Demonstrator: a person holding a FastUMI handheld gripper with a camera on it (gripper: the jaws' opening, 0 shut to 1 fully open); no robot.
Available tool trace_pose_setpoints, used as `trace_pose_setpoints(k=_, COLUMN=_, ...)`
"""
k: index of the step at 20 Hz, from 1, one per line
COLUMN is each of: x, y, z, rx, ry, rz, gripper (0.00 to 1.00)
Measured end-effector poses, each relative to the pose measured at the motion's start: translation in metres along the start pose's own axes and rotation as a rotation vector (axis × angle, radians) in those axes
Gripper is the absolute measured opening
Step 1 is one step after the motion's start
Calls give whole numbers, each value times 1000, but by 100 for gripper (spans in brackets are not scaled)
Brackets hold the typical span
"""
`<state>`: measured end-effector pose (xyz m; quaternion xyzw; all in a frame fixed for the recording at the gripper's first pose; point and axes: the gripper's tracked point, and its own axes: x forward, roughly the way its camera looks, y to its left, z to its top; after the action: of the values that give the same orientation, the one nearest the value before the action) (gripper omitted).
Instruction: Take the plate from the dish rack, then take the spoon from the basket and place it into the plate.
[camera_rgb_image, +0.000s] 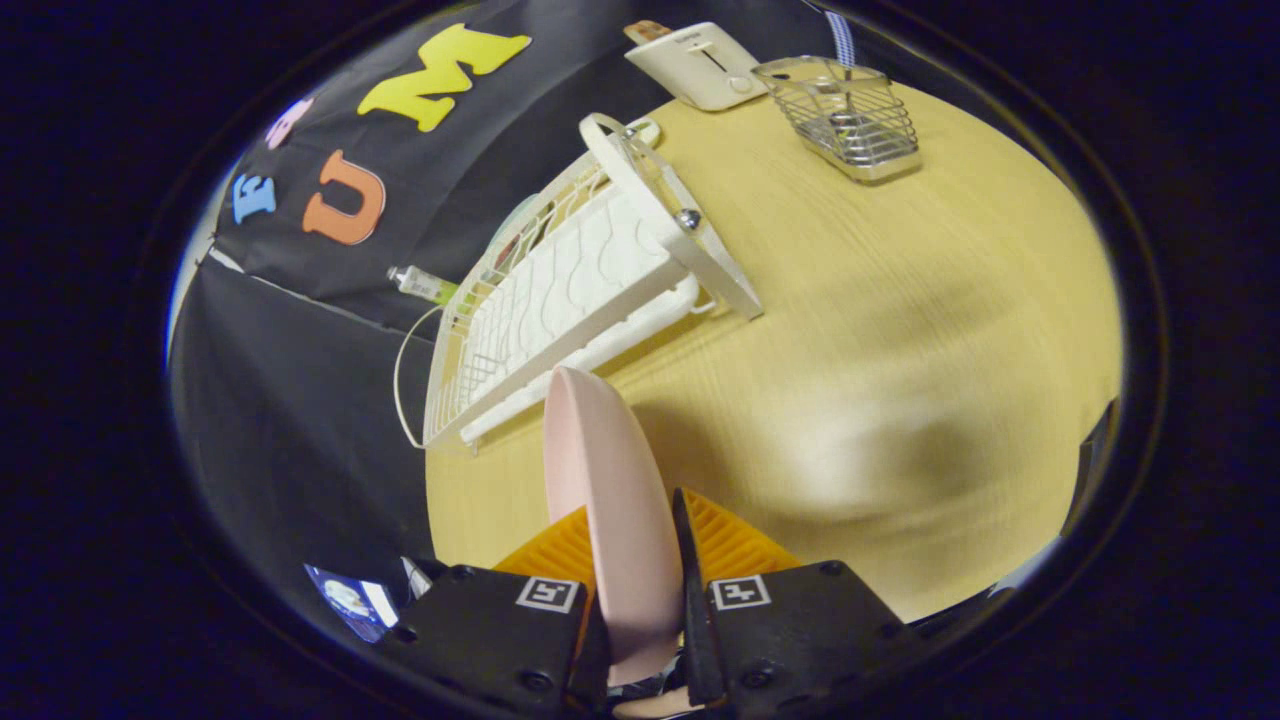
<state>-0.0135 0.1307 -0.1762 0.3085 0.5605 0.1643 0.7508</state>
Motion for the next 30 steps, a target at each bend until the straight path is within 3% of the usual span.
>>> trace_pose_setpoints(k=3, x=3, y=-3, z=1, rx=0, ry=8, rz=12, gripper=35)
trace_pose_setpoints(k=8, x=5, y=-4, z=2, rx=-23, ry=11, rz=4, gripper=48)
trace_pose_setpoints(k=14, x=-6, y=-3, z=9, rx=-139, ry=-71, rz=-42, gripper=56)
trace_pose_setpoints(k=22, x=-53, y=0, z=31, rx=-372, ry=-319, rz=-153, gripper=75)
trace_pose_setpoints(k=28, x=-120, y=-3, z=74, rx=-577, ry=-678, rz=-332, gripper=77)
trace_pose_setpoints(k=30, x=-141, y=-1, z=81, rx=-611, ry=-767, rz=-365, gripper=90)
